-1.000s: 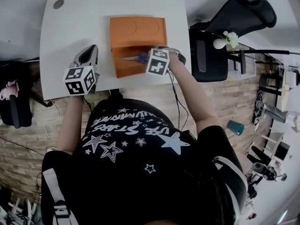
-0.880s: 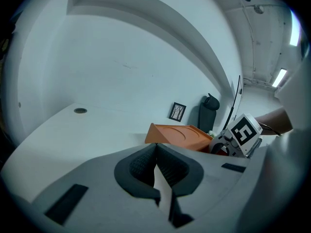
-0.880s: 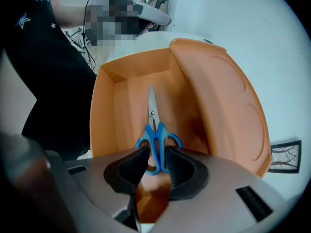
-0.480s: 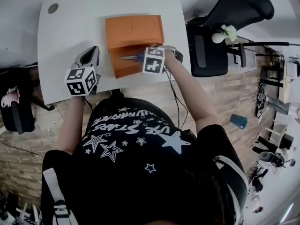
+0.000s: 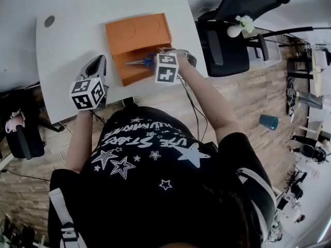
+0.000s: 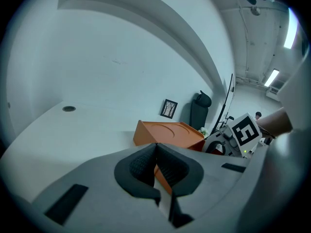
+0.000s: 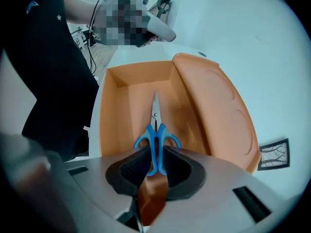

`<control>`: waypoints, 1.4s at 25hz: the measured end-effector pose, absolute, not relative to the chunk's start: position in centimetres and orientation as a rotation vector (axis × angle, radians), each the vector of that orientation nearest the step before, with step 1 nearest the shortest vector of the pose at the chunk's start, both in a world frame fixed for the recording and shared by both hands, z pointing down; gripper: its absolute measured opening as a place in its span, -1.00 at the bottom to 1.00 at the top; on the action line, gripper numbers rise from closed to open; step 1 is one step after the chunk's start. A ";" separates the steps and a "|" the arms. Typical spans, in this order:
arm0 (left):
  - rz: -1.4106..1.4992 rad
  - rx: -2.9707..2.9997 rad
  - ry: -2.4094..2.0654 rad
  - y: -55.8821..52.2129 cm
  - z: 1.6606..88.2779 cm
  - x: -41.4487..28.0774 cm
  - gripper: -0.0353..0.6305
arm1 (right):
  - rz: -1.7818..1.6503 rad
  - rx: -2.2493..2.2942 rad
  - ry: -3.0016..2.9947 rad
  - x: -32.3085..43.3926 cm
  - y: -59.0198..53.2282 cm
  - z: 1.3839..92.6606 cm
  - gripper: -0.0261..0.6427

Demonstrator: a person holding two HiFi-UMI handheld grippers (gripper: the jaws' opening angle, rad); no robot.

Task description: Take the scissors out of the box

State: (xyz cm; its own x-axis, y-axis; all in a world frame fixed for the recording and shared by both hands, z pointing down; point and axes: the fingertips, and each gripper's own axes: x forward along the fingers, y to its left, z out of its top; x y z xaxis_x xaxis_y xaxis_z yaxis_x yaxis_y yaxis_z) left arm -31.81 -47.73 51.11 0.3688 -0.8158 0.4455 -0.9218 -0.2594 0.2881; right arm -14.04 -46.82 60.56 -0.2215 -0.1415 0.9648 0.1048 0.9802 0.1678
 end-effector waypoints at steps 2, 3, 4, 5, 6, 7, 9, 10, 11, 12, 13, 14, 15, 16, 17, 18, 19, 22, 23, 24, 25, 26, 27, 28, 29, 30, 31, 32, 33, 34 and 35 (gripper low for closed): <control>0.280 2.146 -1.496 -47.8 50.9 -30.9 -0.84 | -0.246 0.063 -1.802 -13.4 -47.1 60.0 -0.61; 0.279 2.150 -1.497 -47.8 50.8 -30.5 -0.84 | -0.260 0.078 -1.809 -13.1 -47.2 59.5 -0.61; 0.278 2.154 -1.497 -47.7 50.6 -30.1 -0.84 | -0.275 0.090 -1.815 -12.8 -47.3 59.0 -0.61; 0.277 2.156 -1.499 -47.6 50.5 -29.7 -0.84 | -0.292 0.100 -1.819 -12.5 -47.4 58.6 -0.61; 0.277 2.157 -1.500 -47.6 50.4 -29.5 -0.84 | -0.307 0.108 -1.822 -12.3 -47.5 58.2 -0.61; 0.277 2.157 -1.502 -47.6 50.4 -29.4 -0.84 | -0.320 0.114 -1.823 -12.2 -47.6 57.8 -0.61; 0.277 2.158 -1.503 -47.7 50.4 -29.1 -0.84 | -0.338 0.125 -1.826 -12.1 -47.9 57.3 -0.61; 0.277 2.161 -1.504 -47.7 50.3 -28.9 -0.84 | -0.343 0.128 -1.829 -12.0 -48.0 57.1 -0.61; 0.279 2.164 -1.504 -47.8 50.3 -28.7 -0.84 | -0.350 0.129 -1.830 -11.9 -48.0 57.0 -0.61; 0.281 2.166 -1.505 -47.8 50.4 -28.5 -0.84 | -0.360 0.130 -1.830 -11.7 -48.0 56.9 -0.61; 0.283 2.168 -1.506 -47.8 50.4 -28.3 -0.84 | -0.372 0.133 -1.830 -11.5 -48.1 56.8 -0.61; 0.285 2.169 -1.507 -47.8 50.5 -28.1 -0.84 | -0.381 0.142 -1.833 -11.3 -48.1 56.8 -0.61; 0.285 2.169 -1.508 -47.8 50.6 -27.9 -0.84 | -0.382 0.156 -1.843 -11.1 -48.2 56.6 -0.61; 0.283 2.170 -1.509 -47.6 50.6 -27.7 -0.84 | -0.377 0.173 -1.857 -11.0 -48.1 56.4 -0.61; 0.280 2.171 -1.511 -47.3 50.5 -27.6 -0.84 | -0.371 0.193 -1.870 -10.9 -47.8 56.1 -0.61; 0.276 2.174 -1.514 -46.8 50.3 -27.5 -0.84 | -0.369 0.213 -1.883 -10.8 -47.5 55.7 -0.61; 0.273 2.179 -1.517 -46.2 50.0 -27.4 -0.84 | -0.372 0.233 -1.893 -10.7 -47.2 55.2 -0.61; 0.269 2.191 -1.531 -44.5 49.3 -26.9 -0.84 | -0.383 0.279 -1.918 -10.1 -46.0 54.0 -0.61; 0.267 2.193 -1.538 -44.0 49.1 -26.7 -0.84 | -0.382 0.291 -1.926 -9.8 -45.6 53.8 -0.61; 0.262 2.193 -1.547 -43.6 49.0 -26.6 -0.84 | -0.381 0.302 -1.932 -9.4 -45.2 53.6 -0.61; 0.257 2.191 -1.557 -43.2 48.8 -26.5 -0.84 | -0.381 0.313 -1.939 -9.1 -44.9 53.3 -0.61; 0.251 2.189 -1.568 -42.8 48.6 -26.4 -0.84 | -0.383 0.324 -1.947 -8.8 -44.6 53.1 -0.61; 0.247 2.187 -1.579 -42.4 48.3 -26.3 -0.84 | -0.386 0.335 -1.955 -8.4 -44.4 52.9 -0.61; 0.244 2.186 -1.589 -42.0 48.1 -26.2 -0.84 | -0.390 0.347 -1.965 -8.1 -44.2 52.6 -0.61; 0.244 2.186 -1.598 -41.5 47.9 -26.0 -0.84 | -0.393 0.360 -1.975 -7.8 -43.9 52.3 -0.61; 0.244 2.187 -1.606 -41.1 47.7 -25.7 -0.84 | -0.396 0.373 -1.986 -7.6 -43.6 52.0 -0.61; 0.245 2.187 -1.613 -40.5 47.6 -25.5 -0.84 | -0.399 0.388 -1.999 -7.4 -43.4 51.7 -0.61; 0.245 2.187 -1.620 -40.0 47.5 -25.2 -0.84 | -0.402 0.403 -2.013 -7.2 -43.1 51.4 -0.61; 0.244 2.186 -1.626 -39.5 47.4 -24.9 -0.84 | -0.406 0.420 -2.028 -7.0 -42.8 51.1 -0.61; 0.243 2.185 -1.633 -38.9 47.4 -24.6 -0.84 | -0.411 0.438 -2.042 -6.8 -42.4 50.8 -0.61; 0.242 2.184 -1.638 -38.3 47.3 -24.2 -0.84 | -0.414 0.456 -2.057 -6.5 -42.1 50.4 -0.61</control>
